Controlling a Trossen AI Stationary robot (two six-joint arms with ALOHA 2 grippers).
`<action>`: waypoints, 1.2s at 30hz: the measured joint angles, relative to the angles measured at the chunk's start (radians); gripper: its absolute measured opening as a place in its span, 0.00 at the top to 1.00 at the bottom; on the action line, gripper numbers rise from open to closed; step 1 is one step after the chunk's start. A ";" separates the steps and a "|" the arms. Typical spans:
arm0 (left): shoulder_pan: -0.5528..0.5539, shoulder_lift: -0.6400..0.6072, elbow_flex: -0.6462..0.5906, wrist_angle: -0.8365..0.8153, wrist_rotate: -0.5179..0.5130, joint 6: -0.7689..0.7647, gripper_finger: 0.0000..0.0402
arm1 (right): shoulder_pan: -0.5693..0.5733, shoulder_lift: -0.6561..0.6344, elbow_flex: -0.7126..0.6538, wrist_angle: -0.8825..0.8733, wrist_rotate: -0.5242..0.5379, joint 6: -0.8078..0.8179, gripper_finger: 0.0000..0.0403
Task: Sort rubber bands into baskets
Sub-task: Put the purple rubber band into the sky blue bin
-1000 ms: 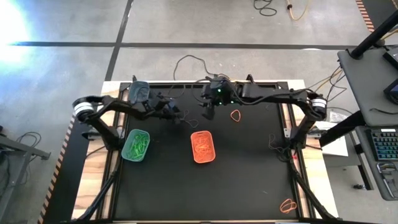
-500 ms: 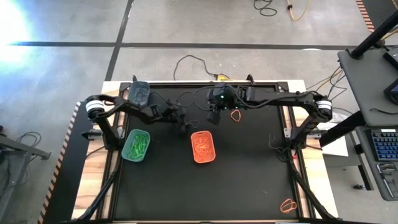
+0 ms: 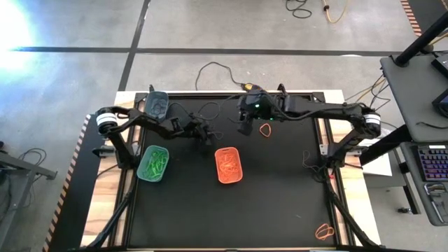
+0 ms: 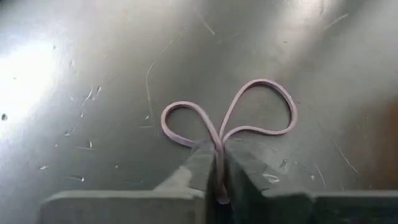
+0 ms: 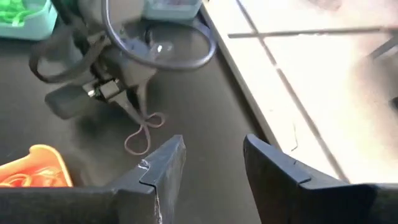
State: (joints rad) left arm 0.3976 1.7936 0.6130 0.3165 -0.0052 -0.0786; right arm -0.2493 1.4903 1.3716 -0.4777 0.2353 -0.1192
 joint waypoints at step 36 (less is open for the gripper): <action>0.380 -0.164 0.697 -1.570 -0.471 -0.299 1.00 | -0.040 -0.355 -0.150 0.012 0.023 -0.059 0.77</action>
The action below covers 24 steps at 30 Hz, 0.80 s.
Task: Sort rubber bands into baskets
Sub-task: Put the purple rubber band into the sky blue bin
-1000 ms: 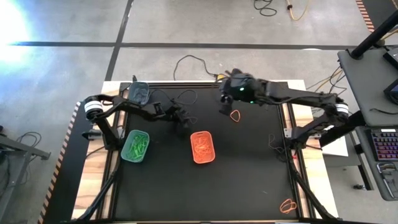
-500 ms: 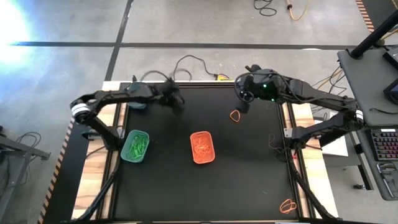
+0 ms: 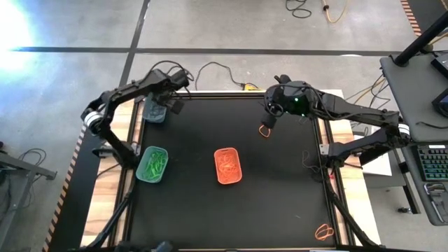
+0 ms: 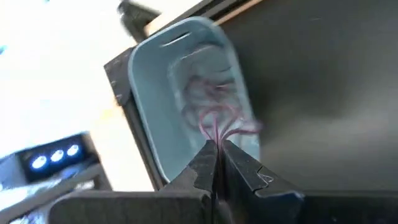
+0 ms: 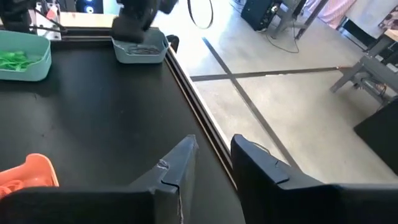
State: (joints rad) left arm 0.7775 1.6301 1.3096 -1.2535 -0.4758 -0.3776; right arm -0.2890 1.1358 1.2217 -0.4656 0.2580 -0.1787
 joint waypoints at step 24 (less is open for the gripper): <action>0.108 0.357 -0.017 0.084 -0.108 0.118 0.88 | 0.058 -0.126 -0.021 -0.091 -0.056 0.048 0.76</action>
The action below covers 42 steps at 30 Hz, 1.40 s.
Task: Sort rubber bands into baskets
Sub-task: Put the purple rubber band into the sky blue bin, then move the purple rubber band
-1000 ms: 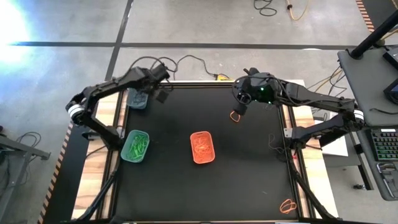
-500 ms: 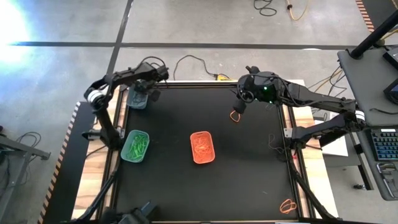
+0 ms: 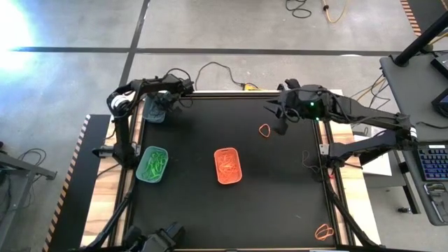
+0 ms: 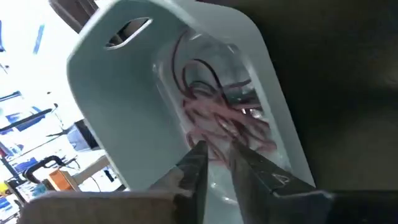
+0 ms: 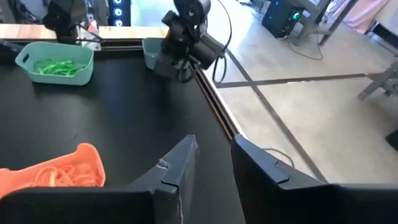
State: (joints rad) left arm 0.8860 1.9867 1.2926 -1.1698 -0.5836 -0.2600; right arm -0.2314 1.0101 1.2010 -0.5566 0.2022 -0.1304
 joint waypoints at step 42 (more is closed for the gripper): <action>-0.904 -0.831 -0.154 0.212 0.233 -0.204 0.42 | -0.366 0.471 0.161 -0.438 0.113 0.566 0.55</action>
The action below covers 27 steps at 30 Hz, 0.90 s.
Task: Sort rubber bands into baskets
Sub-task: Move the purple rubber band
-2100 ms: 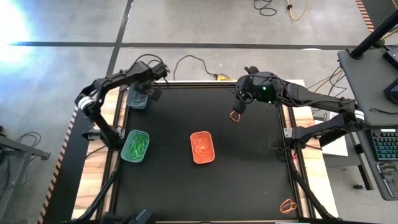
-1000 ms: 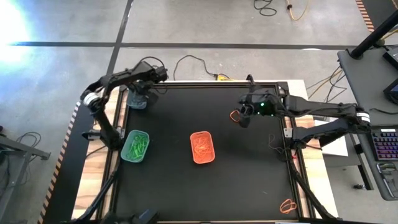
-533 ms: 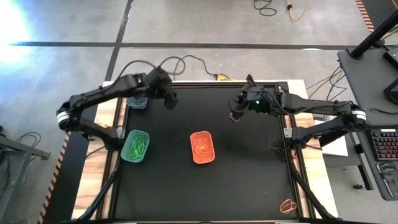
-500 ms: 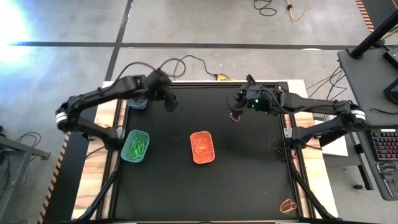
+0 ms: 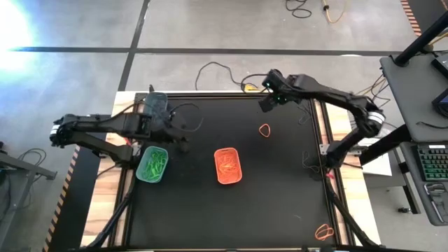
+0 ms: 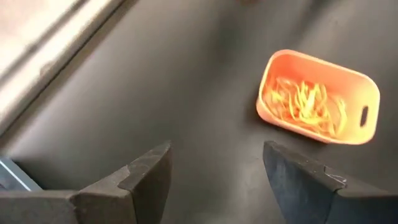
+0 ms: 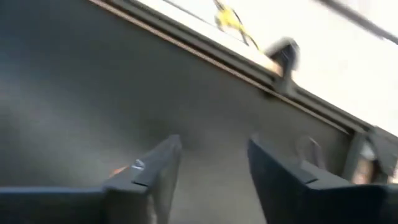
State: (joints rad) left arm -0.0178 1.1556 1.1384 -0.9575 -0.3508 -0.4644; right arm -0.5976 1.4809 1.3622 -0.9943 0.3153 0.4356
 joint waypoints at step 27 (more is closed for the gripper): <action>-0.112 -0.108 -0.284 0.427 -0.059 -0.255 0.42 | -0.367 0.436 -0.094 -0.353 -0.034 -0.722 0.51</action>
State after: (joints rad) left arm -0.1296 1.0473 0.8547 -0.5301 -0.4097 -0.7196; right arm -0.9641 1.9165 1.2685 -1.3474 0.2813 -0.2868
